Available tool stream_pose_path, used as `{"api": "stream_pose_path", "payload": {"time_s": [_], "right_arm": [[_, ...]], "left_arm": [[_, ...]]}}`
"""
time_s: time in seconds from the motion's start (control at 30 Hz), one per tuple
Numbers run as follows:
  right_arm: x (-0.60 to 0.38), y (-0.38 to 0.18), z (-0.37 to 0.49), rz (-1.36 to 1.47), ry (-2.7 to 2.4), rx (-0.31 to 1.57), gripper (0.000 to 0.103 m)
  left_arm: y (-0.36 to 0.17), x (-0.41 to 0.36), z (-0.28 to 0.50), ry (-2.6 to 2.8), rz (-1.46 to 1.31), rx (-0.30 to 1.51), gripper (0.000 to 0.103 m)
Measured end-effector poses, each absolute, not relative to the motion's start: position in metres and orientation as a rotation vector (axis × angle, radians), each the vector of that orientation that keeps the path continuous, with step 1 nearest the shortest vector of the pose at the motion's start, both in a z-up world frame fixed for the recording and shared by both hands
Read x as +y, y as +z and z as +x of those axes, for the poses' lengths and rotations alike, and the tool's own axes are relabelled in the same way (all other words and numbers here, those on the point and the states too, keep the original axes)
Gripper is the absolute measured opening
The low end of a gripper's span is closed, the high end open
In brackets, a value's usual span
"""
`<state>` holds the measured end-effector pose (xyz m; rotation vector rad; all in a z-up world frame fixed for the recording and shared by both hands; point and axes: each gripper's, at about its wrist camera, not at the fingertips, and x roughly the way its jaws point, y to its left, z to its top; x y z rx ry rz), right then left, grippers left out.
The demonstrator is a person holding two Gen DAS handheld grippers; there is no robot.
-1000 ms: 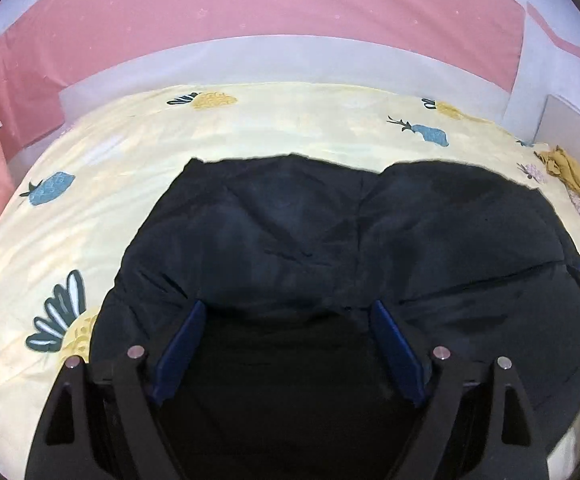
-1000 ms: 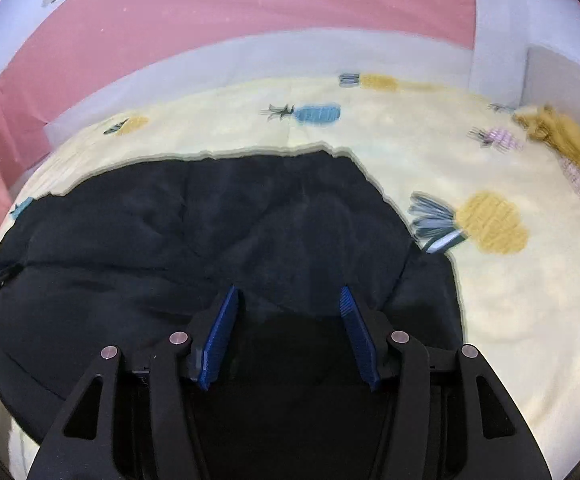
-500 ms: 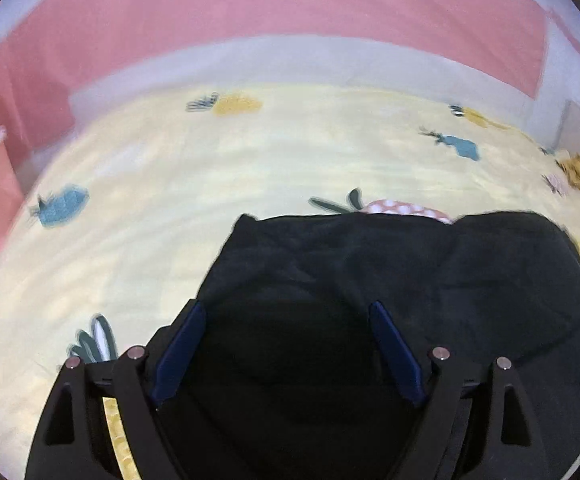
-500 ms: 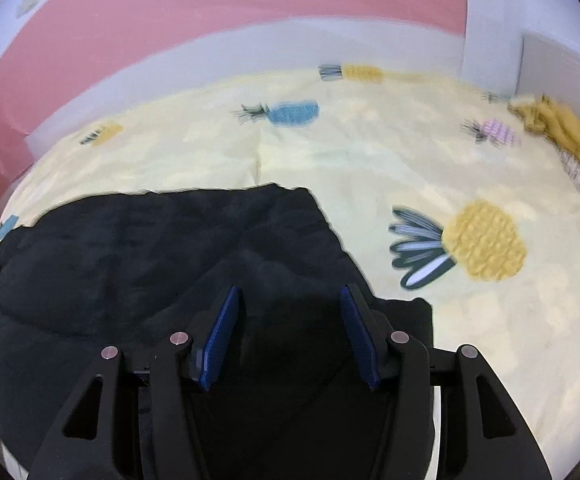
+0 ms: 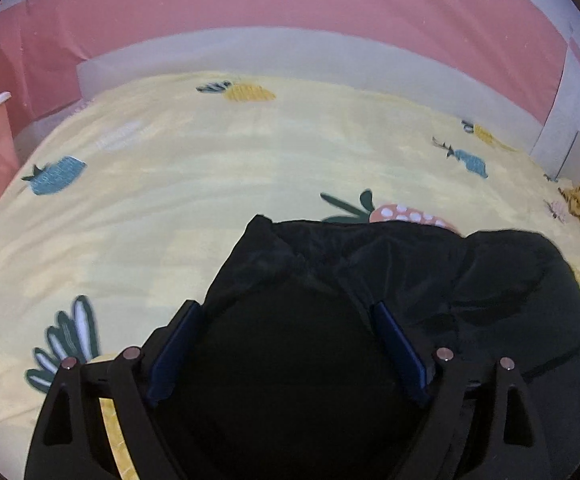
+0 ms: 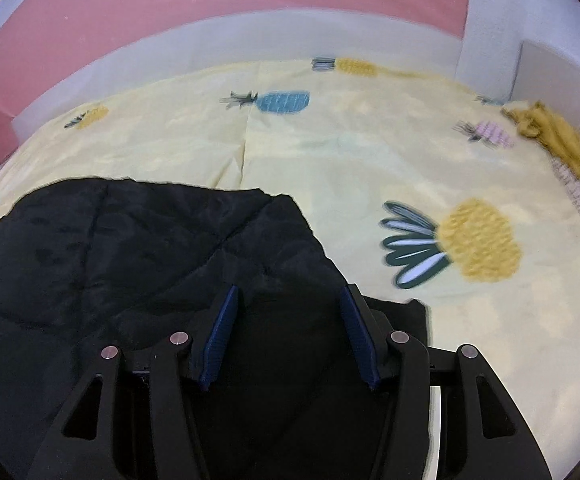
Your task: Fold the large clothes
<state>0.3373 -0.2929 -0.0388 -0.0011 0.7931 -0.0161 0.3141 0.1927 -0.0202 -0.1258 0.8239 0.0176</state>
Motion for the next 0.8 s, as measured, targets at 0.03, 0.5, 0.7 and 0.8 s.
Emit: {"api": "stream_pose_path", "payload": {"time_s": [0.03, 0.5, 0.7, 0.8], "right_arm": [[-0.293, -0.033, 0.329, -0.001, -0.017, 0.778, 0.053], [-0.294, -0.051, 0.286, 0.005, 0.048, 0.754, 0.053], [-0.292, -0.04, 0.276, -0.002, 0.035, 0.736, 0.053], [-0.293, -0.032, 0.26, -0.009, 0.025, 0.708, 0.053]], "left_arm": [[-0.015, 0.196, 0.308, 0.017, -0.126, 0.815, 0.086], [-0.033, 0.201, 0.264, -0.013, -0.136, 0.799, 0.083], [-0.024, 0.2, 0.257, 0.001, -0.129, 0.788, 0.082], [-0.017, 0.207, 0.247, 0.015, -0.149, 0.765, 0.081]]}}
